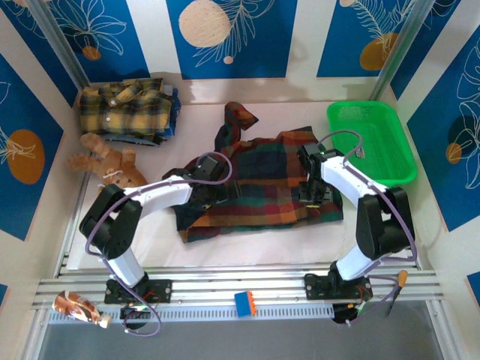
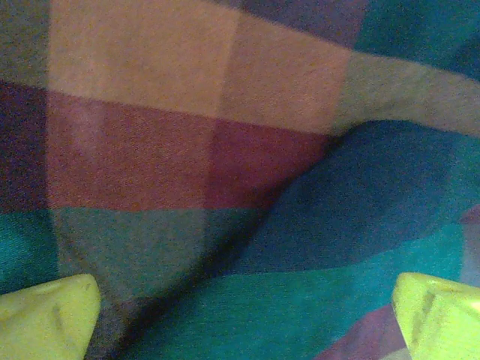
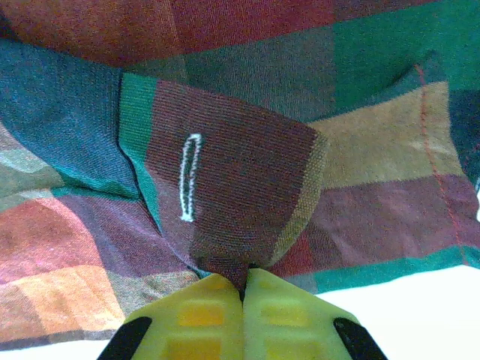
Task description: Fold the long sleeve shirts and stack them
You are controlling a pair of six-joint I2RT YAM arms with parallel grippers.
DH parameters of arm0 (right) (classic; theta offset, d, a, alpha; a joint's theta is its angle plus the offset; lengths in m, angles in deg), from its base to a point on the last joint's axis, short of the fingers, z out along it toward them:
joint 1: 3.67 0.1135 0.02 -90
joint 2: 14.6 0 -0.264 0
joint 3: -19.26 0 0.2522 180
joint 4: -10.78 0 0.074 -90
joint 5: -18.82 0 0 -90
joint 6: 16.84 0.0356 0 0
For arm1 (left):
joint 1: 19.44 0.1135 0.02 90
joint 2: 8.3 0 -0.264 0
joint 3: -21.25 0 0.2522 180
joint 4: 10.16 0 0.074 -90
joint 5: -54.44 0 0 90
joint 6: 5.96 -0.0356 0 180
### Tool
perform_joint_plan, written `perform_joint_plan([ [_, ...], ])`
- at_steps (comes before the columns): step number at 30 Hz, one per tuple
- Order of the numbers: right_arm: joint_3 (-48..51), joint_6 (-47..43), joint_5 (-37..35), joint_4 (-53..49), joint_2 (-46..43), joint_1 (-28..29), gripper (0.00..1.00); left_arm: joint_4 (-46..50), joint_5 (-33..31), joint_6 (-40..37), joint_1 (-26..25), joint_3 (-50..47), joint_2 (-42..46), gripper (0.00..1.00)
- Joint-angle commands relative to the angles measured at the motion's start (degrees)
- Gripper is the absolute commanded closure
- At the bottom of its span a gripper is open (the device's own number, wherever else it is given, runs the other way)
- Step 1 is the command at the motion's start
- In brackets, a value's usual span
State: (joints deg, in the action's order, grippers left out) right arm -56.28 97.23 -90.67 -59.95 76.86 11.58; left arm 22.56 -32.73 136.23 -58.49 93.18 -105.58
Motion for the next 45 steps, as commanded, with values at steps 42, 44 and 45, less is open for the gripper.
perform_joint_plan([
  [42,3.7,21.5,9.0,7.9,10.2,8.9,0.73,4.3,-5.8,-11.1,-1.5,-28.0,24.2,0.0],
  [44,6.5,23.2,7.8,7.0,8.7,10.0,0.73,5.5,-5.8,-9.6,-1.5,-28.5,27.0,0.0],
  [45,8.0,23.9,7.7,6.8,7.4,10.4,0.73,7.0,-5.9,-8.9,-1.3,-28.0,28.7,0.0],
])
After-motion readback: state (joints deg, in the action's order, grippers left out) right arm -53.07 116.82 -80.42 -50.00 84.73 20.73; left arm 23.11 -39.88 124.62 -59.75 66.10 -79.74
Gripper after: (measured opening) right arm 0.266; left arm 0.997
